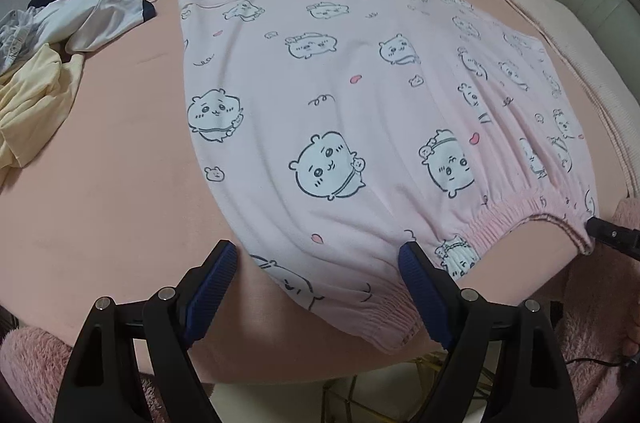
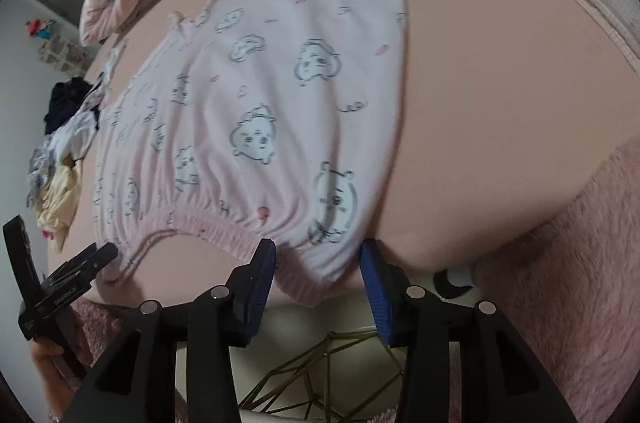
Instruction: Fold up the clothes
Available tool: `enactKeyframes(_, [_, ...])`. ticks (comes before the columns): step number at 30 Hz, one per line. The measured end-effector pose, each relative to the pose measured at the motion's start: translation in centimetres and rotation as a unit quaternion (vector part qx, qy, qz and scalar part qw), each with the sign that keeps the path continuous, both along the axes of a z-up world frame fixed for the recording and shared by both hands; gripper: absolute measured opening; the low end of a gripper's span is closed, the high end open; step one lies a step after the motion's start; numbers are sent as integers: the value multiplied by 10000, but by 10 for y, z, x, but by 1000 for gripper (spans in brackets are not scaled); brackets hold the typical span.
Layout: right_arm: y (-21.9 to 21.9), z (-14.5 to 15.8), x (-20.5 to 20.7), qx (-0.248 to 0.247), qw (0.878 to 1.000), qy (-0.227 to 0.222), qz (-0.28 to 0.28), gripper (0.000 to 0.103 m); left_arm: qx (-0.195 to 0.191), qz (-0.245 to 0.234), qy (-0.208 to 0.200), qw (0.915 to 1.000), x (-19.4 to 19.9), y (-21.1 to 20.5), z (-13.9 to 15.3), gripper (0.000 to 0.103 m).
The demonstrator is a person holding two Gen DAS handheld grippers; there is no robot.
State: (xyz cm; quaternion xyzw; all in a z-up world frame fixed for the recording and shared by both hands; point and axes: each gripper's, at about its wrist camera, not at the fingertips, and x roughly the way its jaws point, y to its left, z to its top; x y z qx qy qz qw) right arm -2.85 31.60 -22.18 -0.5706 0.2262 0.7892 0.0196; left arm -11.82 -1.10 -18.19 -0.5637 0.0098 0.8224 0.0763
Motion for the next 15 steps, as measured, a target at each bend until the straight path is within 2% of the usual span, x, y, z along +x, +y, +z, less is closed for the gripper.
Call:
enactKeyframes(4, [-4,-4,-7,87,9999,50,122,42,79,60,14,9999,-1,-4,2,83])
enactKeyframes(6, [-9,-6,-13,44,9996,87,258,31,84,115,18,9999,-2,-6,3,83])
enactKeyframes(7, [-11,-7,-16,10,9996,93,275,22,89,144,21,9999,-3,-8,3,83])
enactKeyframes(10, [-13,-7,-21,-31,9997,125,219,10,142,224,26,9996,-2,-14,5,83])
enactKeyframes(15, [-10,-7,-19,-113,9999,79,-43,11,188,278,33,9994,-6,-20,5,83])
